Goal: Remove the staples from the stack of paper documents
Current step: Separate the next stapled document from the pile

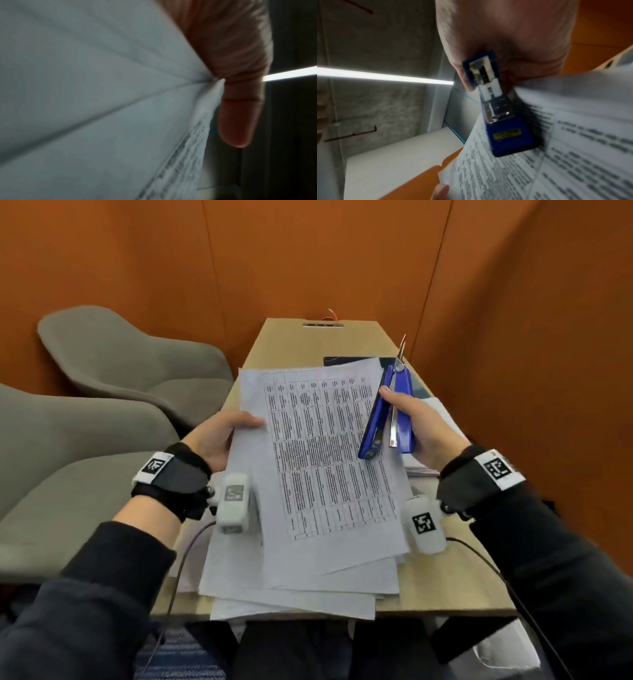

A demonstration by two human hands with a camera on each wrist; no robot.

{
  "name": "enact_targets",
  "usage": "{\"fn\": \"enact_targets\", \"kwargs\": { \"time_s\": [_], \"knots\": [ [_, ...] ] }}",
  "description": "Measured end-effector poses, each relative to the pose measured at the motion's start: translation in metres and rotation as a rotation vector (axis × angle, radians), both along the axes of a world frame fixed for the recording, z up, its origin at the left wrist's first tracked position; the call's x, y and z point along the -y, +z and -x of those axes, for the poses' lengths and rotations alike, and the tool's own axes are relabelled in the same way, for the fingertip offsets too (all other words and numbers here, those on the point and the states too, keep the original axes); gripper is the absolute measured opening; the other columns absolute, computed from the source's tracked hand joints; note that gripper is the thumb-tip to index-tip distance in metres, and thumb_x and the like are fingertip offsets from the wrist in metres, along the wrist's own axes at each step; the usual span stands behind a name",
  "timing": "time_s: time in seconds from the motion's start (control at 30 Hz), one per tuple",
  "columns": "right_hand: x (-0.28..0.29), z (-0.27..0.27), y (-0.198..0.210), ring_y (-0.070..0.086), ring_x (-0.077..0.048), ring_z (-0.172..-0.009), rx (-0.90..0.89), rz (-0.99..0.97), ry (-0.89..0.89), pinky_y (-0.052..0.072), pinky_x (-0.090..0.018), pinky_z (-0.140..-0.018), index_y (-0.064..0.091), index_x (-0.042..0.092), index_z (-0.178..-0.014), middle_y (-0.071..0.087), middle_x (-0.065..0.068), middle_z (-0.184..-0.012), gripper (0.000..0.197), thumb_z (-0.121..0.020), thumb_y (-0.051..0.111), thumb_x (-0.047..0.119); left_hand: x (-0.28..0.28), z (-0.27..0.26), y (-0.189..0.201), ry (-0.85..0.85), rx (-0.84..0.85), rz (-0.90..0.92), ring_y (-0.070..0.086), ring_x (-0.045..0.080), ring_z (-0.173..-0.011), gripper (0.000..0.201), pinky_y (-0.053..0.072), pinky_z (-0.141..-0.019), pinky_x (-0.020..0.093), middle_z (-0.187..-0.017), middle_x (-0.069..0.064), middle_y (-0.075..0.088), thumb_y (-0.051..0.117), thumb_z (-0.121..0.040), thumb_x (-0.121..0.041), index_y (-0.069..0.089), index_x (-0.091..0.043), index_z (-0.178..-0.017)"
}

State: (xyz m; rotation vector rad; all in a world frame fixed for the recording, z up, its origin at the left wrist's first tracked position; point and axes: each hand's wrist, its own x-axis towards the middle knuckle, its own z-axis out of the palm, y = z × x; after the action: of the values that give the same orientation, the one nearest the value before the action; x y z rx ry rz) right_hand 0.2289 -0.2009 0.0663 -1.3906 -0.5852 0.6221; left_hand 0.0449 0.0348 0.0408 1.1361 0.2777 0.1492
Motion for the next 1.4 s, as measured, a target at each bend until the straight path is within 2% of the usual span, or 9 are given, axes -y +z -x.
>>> {"fn": "enact_targets", "kwargs": {
  "time_s": [0.1,0.23,0.4,0.53,0.73,0.83,0.97,1.13,1.4],
  "knots": [
    [0.025,-0.013,0.012,0.069,-0.021,-0.084,0.024,0.088,-0.028,0.055,-0.034,-0.079,0.067,0.015,-0.107,0.075,-0.002,-0.095,0.024,-0.095,0.059,0.034,0.032,-0.025,-0.002,-0.042,-0.052,0.007,0.055,0.037,-0.090,0.059,0.049,-0.083,0.045,-0.103,0.015,0.054,0.083,-0.052,-0.012,0.050,-0.009,-0.101],
    [0.063,-0.031,0.011,0.067,-0.026,-0.084,0.120,0.313,-0.115,0.055,-0.039,-0.081,0.063,0.002,-0.119,0.072,-0.016,-0.107,0.045,-0.092,0.063,0.038,0.091,-0.065,-0.009,-0.004,-0.156,-0.046,0.063,0.025,-0.067,0.004,0.057,-0.070,0.033,-0.083,0.016,0.062,0.055,-0.083,-0.003,0.054,-0.002,-0.079],
    [0.112,-0.046,0.003,0.044,-0.025,-0.062,0.753,0.536,-0.276,0.035,-0.032,-0.059,0.049,0.004,-0.078,0.050,-0.012,-0.074,0.036,-0.093,0.061,0.034,0.134,-0.107,-0.034,0.040,-0.249,-0.100,0.052,0.019,-0.047,0.033,0.050,-0.046,0.023,-0.062,0.005,0.048,0.043,-0.090,0.005,0.039,-0.011,-0.062],
    [0.135,-0.053,-0.006,0.056,-0.025,-0.096,0.671,0.865,0.060,0.045,-0.032,-0.075,0.046,0.018,-0.136,0.059,-0.004,-0.121,0.064,-0.085,0.065,0.053,0.155,-0.124,-0.045,-0.004,-0.266,-0.076,0.054,0.017,-0.035,0.055,0.045,-0.036,0.020,-0.044,0.003,0.055,0.036,-0.088,0.007,0.053,-0.008,-0.039],
    [0.147,-0.049,-0.042,0.056,-0.012,-0.096,0.733,1.070,0.392,0.042,-0.017,-0.071,0.018,0.048,-0.150,0.045,0.000,-0.145,0.066,-0.097,0.057,0.038,0.158,-0.140,-0.056,0.047,-0.352,-0.051,0.057,0.024,-0.048,0.028,0.052,-0.047,0.028,-0.060,0.010,0.060,0.040,-0.085,-0.001,0.057,-0.003,-0.063],
    [0.149,-0.049,-0.049,0.054,-0.012,-0.100,0.693,1.040,0.380,0.040,-0.007,-0.064,0.018,0.048,-0.150,0.043,0.002,-0.146,0.064,-0.098,0.054,0.036,0.158,-0.145,-0.059,0.002,-0.342,-0.035,0.067,0.030,-0.068,0.024,0.059,-0.063,0.037,-0.085,0.016,0.070,0.042,-0.085,-0.004,0.062,0.001,-0.097],
    [0.150,-0.048,-0.054,0.050,-0.008,-0.100,0.689,0.978,0.367,0.038,-0.004,-0.055,0.018,0.045,-0.151,0.042,0.002,-0.148,0.063,-0.100,0.052,0.035,0.159,-0.148,-0.062,-0.071,-0.317,-0.041,0.072,0.028,-0.075,0.023,0.060,-0.066,0.038,-0.092,0.016,0.073,0.046,-0.091,-0.004,0.064,-0.002,-0.106],
    [0.145,-0.048,-0.060,0.060,-0.015,-0.095,0.719,0.986,0.354,0.041,-0.008,-0.059,0.017,0.047,-0.150,0.054,-0.002,-0.136,0.061,-0.100,0.050,0.035,0.169,-0.156,-0.064,-0.128,-0.254,-0.170,0.067,0.036,-0.100,0.040,0.057,-0.083,0.047,-0.113,0.020,0.068,0.059,-0.084,0.008,0.059,-0.005,-0.122],
    [0.133,-0.043,-0.071,0.062,-0.020,-0.086,0.773,0.992,0.298,0.048,-0.023,-0.068,0.018,0.043,-0.152,0.060,-0.009,-0.125,0.060,-0.101,0.048,0.031,0.178,-0.163,-0.071,0.007,-0.254,-0.309,0.070,0.030,-0.091,0.038,0.057,-0.079,0.041,-0.103,0.016,0.071,0.069,-0.076,0.011,0.065,-0.004,-0.111]
  ]
}}
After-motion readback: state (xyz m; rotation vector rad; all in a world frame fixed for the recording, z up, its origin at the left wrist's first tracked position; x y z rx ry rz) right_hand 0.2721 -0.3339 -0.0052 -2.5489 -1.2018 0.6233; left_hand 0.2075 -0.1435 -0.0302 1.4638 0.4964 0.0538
